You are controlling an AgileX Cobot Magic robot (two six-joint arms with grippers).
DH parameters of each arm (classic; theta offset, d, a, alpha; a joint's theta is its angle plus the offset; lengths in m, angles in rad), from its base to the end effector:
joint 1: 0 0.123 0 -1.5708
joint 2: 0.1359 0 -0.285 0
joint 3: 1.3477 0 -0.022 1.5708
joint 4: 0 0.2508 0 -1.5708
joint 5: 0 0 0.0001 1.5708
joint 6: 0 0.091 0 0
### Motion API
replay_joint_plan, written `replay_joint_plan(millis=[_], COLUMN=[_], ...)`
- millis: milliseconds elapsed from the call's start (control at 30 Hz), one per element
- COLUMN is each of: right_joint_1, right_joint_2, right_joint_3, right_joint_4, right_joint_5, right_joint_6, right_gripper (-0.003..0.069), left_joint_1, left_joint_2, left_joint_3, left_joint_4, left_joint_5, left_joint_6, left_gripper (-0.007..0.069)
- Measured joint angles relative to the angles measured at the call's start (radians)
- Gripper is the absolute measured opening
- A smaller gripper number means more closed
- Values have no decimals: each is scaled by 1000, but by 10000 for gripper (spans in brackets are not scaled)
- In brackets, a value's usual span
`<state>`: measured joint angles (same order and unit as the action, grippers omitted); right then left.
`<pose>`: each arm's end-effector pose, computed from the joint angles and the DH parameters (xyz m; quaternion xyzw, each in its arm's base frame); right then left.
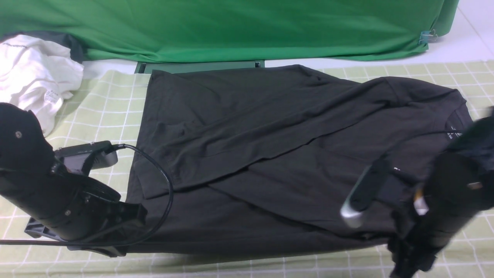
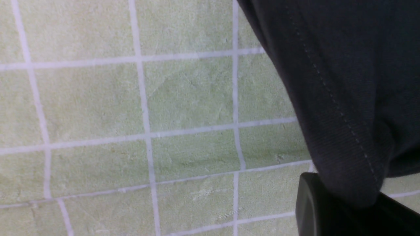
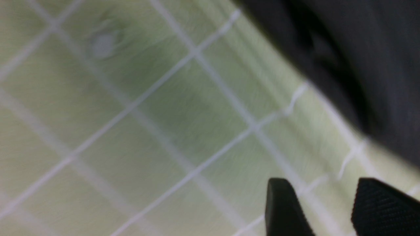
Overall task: Fold a long-sleeved shirt over a green coffee tablecloth.
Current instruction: 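Grasp the near edge of the shirt at its hem and shoulder corners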
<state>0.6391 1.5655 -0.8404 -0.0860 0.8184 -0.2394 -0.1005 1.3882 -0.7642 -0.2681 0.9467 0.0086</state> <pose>0.2138 0.1518 0.1837 -0.4491 0.8910 -0.0210 0.0626 0.2196 -0.0418 0.2099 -0.0192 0.9926 -0.1136 0.0381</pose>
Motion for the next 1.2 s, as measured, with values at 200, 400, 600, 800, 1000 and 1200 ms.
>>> replay_joint_plan(millis=[200,400,600,800,1000,1200], right_joint_1=[8,8,8,14,19,19], right_joint_2=[110,139,161,181,181,181], right_joint_3=[-70,-100,-101,-101,-101,-101], right_joint_4=[-80,-86,-47,-28,-24,-27], right_joint_5=[-24,-4,1,-25,-117,-138], right_joint_6=[19,18,-6,-69,-107,-109], right_gripper=[361,373,374,374,374,368], left_joint_1=[0,0,0,0,0,0], left_joint_2=[0,0,0,0,0,0], left_joint_3=[0,0,0,0,0,0], left_joint_4=[2,2,2,2,1,1], left_joint_5=[-14,-16,-19,-24,-24,-32], left_joint_6=[-1,-1,-2,-9,-9,-9], left_gripper=[24,24,24,24,24,24])
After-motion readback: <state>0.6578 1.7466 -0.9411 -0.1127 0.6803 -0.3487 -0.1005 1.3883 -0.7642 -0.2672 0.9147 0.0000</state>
